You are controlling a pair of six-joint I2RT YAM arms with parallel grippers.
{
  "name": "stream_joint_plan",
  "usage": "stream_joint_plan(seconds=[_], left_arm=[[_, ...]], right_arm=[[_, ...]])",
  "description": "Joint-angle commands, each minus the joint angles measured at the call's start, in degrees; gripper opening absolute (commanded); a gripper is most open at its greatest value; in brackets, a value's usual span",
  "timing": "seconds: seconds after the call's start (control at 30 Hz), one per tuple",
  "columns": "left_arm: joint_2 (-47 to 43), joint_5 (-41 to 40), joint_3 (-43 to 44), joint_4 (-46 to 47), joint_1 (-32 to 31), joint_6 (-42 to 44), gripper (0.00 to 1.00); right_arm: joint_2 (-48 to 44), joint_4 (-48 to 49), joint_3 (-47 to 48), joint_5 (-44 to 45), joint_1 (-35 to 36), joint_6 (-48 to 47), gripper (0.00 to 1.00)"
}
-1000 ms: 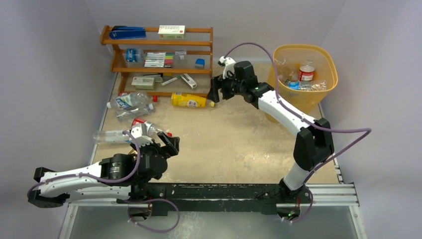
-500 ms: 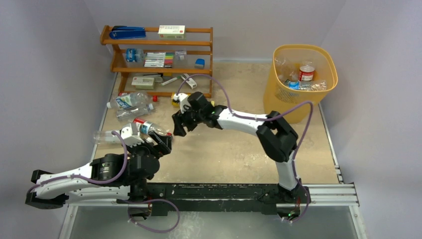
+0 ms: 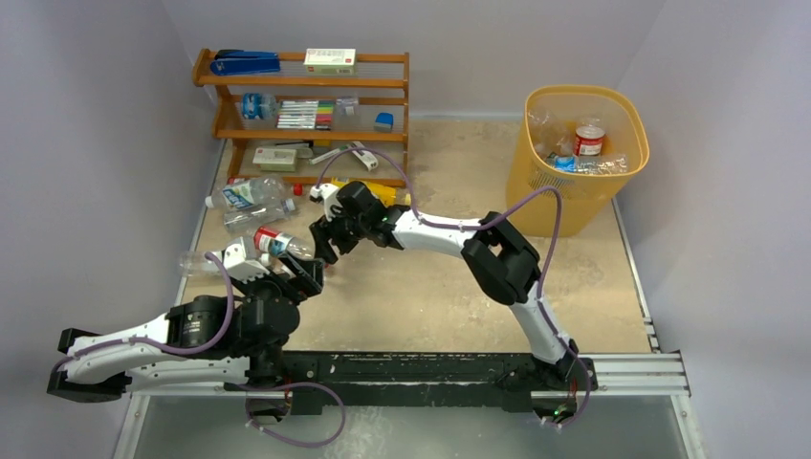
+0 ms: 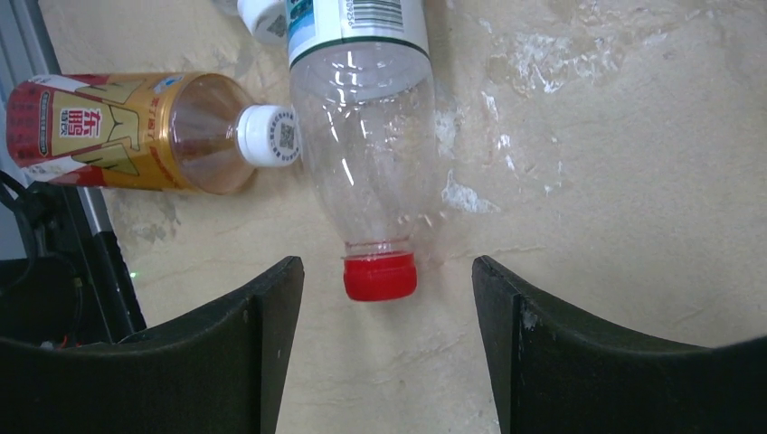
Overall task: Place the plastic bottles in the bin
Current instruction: Pick up the plastic bottle at the center of the board.
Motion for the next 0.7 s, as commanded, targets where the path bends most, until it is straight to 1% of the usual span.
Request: stream_joint_plan(seconds=[0.0,0.37,0.57,0.67], left_arm=[[0.2,-2.0,1.9,-0.4,-0.4,-0.6,0.98],[1.0,-1.5,1.4,1.2,-0.4,-0.4,0.98],[1.6,-1.2,1.4,1.9,-0.4,-0.1,0.98],[1.8,-1.2,1.4,2.2,-0.4,0.0,0.98]], right_arm=[[1.0,1.2,3.5,0.5,0.4,-0.1,0.71],[4.1,1.2,4.2,0.0,1.6,-0.2,0.66],[4.8,1.5,4.5,0.0,2.1,0.1,0.6],[4.8,1.6,4.5,0.0,2.0,-0.1,0.54]])
